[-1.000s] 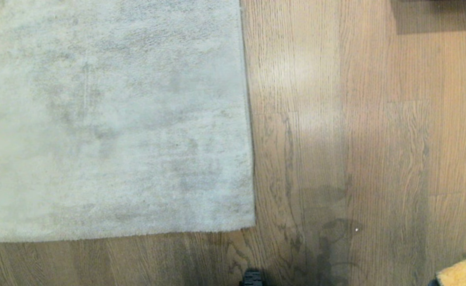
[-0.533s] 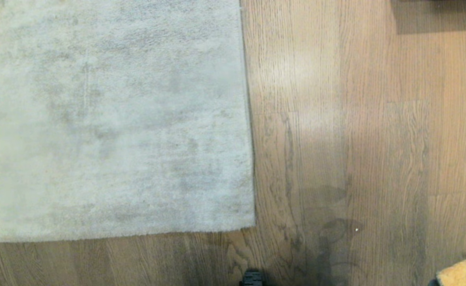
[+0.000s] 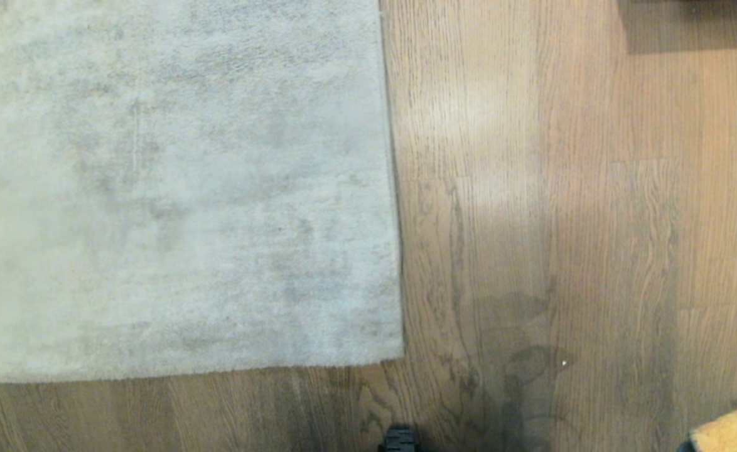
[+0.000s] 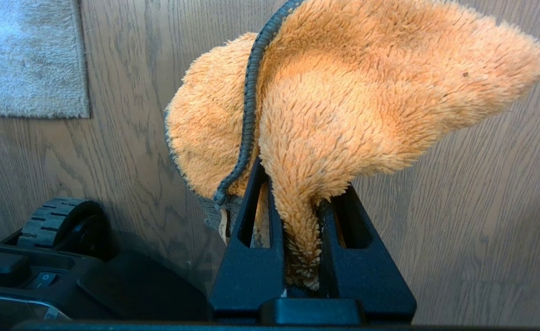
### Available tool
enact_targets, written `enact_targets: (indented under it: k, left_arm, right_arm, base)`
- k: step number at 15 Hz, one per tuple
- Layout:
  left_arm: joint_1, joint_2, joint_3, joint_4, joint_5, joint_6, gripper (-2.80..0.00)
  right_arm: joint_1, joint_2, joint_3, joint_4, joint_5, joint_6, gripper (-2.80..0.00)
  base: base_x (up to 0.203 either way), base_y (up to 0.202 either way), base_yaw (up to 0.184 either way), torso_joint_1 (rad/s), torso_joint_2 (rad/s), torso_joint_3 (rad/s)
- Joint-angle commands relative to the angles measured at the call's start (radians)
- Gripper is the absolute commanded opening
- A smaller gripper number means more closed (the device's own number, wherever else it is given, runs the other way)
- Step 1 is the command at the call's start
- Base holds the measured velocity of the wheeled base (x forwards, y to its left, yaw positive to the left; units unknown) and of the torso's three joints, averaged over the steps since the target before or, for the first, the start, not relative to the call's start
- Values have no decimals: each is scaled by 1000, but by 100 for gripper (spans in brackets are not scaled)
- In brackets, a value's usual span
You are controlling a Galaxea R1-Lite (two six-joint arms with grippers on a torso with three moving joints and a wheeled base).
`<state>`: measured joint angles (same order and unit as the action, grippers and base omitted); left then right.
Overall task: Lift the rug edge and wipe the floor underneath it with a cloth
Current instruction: Put down the rag
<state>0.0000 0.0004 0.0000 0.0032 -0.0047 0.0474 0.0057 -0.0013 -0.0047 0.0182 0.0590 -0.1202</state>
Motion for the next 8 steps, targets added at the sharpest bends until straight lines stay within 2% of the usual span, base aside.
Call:
enact_targets:
  k: [1,8]
  left_arm:
    - [0,0,0,0,0,0,-280]
    - [0,0,0,0,0,0,-280]
  right_arm:
    - [0,1,0,0,1,-1,-280]
    - [0,1,0,0,1,-1,-280]
  base:
    - [0,0,0,0,0,0]
    - [0,0,0,0,0,0]
